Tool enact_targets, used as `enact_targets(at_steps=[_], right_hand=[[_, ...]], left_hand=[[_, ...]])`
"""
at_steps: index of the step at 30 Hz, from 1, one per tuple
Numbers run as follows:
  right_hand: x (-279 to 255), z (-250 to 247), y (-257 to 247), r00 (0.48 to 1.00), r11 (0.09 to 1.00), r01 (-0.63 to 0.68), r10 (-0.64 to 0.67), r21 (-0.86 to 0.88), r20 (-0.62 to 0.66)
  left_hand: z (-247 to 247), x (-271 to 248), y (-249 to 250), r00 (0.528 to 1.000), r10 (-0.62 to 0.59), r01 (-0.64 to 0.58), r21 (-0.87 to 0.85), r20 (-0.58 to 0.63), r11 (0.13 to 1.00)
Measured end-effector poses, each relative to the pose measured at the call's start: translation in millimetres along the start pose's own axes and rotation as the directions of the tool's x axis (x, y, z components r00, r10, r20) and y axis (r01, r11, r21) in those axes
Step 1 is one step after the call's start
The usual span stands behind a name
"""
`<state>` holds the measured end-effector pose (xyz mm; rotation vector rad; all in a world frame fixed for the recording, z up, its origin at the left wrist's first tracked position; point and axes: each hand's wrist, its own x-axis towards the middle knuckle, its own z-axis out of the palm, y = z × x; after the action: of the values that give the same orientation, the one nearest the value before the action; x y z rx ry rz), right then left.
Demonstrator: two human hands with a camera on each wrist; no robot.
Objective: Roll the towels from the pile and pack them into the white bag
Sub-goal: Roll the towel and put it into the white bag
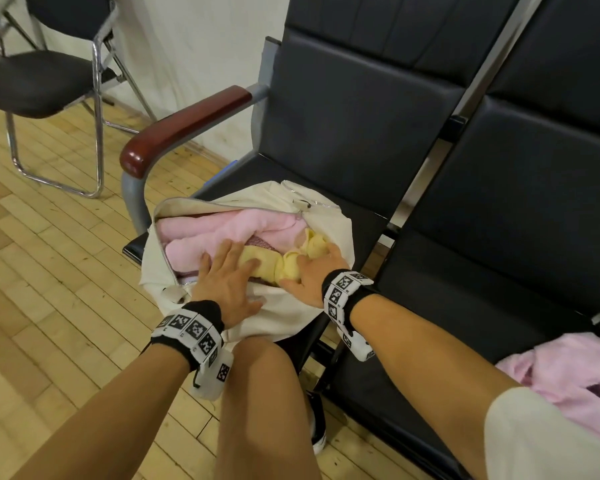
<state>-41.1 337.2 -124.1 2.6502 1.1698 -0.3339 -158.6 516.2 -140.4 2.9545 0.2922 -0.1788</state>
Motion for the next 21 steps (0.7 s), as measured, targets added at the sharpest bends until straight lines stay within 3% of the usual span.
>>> enact_targets(at_steps=[2,10,13,18,21], right_hand=[[-6.0,-1.4,-0.1,1.000,0.998,0.016,-0.015,-0.064,0.012],[-40.2,-25.6,12.9,0.987,0.989,0.037,-0.058,-0.142,-0.152],[-43.6,-48.8,12.8,0.961,0.983,0.014,-0.063,-0.181,-0.270],[-52.9,-89.6,17.0,0.931,0.970,-0.037,-0.054,-0.242,-0.360],[-62.2,-106.4,21.0,0.880,0.972,-0.087,-0.027,-0.217,-0.474]], left_hand=[[-1.9,-1.3,0.5,1.000,-0.003,0.003,-0.005,0.012,1.000],[-8.2,-15.5,2.8,0.999,-0.017,0.020,-0.074,0.036,0.997],[-21.5,-18.5,2.2,0.996,0.019,-0.012,-0.080,0.084,0.997],[-57.9,-29.9,4.7,0.998,-0.041,0.031,-0.216,-0.043,0.976],[-86.1,-36.6,8.4,0.981,-0.071,0.029,-0.223,-0.182,0.974]])
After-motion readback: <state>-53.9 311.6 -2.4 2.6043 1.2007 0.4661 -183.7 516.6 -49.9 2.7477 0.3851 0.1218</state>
